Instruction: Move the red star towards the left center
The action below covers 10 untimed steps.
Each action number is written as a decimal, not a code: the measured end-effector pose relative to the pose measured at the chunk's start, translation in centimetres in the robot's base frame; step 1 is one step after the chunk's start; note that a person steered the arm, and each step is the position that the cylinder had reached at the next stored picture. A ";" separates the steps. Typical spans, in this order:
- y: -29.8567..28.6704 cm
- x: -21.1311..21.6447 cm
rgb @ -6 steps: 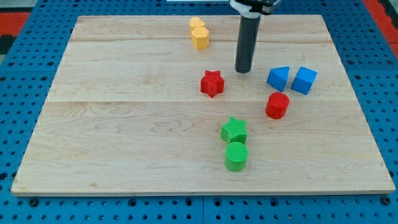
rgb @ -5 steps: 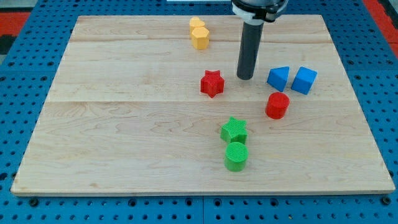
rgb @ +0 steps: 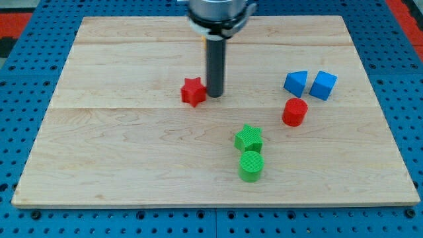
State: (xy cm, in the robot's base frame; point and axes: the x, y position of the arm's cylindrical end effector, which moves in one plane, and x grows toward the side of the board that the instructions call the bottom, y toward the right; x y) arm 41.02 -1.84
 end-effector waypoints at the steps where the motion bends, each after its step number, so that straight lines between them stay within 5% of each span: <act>1: -5.8 -1.4; 4: -5.4 1.8; 6: -15.0 -1.5; 9: 7.9 -2.0; 10: 11.7 0.7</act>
